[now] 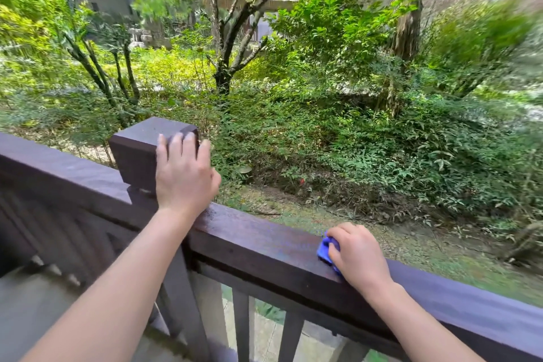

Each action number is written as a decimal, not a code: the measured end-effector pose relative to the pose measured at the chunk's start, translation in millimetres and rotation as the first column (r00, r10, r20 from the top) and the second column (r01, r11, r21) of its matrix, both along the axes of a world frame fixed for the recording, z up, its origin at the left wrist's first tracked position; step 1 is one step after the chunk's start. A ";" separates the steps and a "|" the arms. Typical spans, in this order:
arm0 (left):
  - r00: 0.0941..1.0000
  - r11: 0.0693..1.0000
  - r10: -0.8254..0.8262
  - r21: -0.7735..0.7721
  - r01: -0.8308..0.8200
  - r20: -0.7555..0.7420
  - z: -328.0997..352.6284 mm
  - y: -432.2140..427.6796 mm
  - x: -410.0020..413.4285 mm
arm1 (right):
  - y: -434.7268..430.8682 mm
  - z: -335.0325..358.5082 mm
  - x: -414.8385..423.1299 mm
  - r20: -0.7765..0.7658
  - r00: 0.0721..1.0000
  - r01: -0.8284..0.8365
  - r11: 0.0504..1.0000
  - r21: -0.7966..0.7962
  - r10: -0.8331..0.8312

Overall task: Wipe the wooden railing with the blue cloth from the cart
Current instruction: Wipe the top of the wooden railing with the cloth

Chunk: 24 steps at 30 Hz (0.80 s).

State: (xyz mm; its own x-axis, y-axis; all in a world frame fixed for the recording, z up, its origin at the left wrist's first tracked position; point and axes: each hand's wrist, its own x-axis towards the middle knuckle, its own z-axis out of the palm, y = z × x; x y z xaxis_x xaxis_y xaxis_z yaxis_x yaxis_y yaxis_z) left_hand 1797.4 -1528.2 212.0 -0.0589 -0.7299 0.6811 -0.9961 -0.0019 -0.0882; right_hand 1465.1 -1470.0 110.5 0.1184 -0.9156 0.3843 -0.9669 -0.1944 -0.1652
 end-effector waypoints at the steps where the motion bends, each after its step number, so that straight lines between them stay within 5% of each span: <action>1: 0.999 0.999 -0.038 0.024 0.038 0.004 -5.2 2.5 -9.7 | -0.5 3.5 -2.1 0.005 1.000 0.014 1.000 0.003 -0.014; 8: 0.982 0.958 -0.175 0.218 0.188 -0.076 -36.2 9.0 -72.0 | -0.2 31.4 -5.2 0.079 0.997 0.029 0.998 -0.048 -0.025; 24: 0.876 0.814 -0.441 0.324 0.481 -0.194 -36.1 22.9 -200.1 | 45.8 66.8 -71.8 0.202 0.949 0.262 0.961 -0.086 -0.241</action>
State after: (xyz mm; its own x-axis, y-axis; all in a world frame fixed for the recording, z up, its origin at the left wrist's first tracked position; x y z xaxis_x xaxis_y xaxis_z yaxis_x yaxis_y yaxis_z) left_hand 1597.3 -1505.3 175.9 -0.3927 -0.8254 0.4057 -0.8751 0.4709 0.1110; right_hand 1393.3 -1424.2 177.2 -0.1943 -0.8571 0.4772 -0.9402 0.0241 -0.3396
